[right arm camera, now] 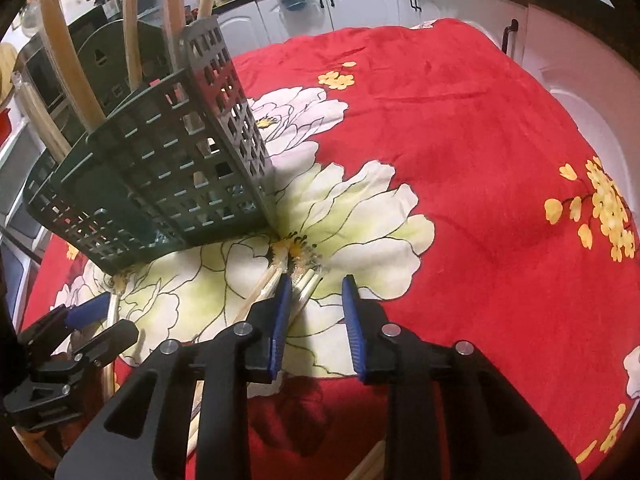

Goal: Organize utensils
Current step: 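Lower the left tool and close on another wrapped chopstick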

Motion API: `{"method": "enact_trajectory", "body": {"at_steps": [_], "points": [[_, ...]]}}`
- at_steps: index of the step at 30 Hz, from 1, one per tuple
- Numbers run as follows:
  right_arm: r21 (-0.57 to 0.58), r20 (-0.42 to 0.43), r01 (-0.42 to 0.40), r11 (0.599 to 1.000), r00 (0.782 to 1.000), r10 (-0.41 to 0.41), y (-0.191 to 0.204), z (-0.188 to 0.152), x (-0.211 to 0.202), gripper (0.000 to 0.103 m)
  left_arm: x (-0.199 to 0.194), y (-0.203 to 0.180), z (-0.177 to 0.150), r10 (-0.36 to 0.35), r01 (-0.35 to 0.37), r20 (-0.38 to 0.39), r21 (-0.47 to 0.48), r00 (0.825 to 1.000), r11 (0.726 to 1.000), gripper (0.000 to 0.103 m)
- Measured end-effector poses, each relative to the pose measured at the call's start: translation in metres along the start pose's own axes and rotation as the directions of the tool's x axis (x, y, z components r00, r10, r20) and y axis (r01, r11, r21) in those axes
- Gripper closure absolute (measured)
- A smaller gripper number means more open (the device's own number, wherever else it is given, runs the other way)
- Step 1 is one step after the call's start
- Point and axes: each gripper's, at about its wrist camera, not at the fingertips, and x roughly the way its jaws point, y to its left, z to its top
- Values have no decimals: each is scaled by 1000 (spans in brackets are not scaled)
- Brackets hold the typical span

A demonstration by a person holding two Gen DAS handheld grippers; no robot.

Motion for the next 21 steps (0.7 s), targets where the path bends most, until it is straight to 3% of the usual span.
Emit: {"method": "enact_trajectory", "body": {"at_steps": [6,8,9,17,21], "points": [[9,-7,-23,1000,1000,23,-6,-1,-2,82,0,5,-1,30,-30,9,31,1000,999,58],[8,-16,22,1000,1000,-22,-7,-1,-2,98,-1,6,-1,35,-35,8,39,999,999,61],[7,-17,27,1000,999,-27,-8,-2,-1,100,-1,8,-1,35,-35,8,40,999,999,63],[95,-11,-66,993,998,67,-16,0,-13,96,-3,29,0,-22,22,5,-39,1000,999,82],[101,-27,-50,994,998,53,-13,4,-6,96,-5,33,0,-26,26,7,-50,1000,998,87]]}}
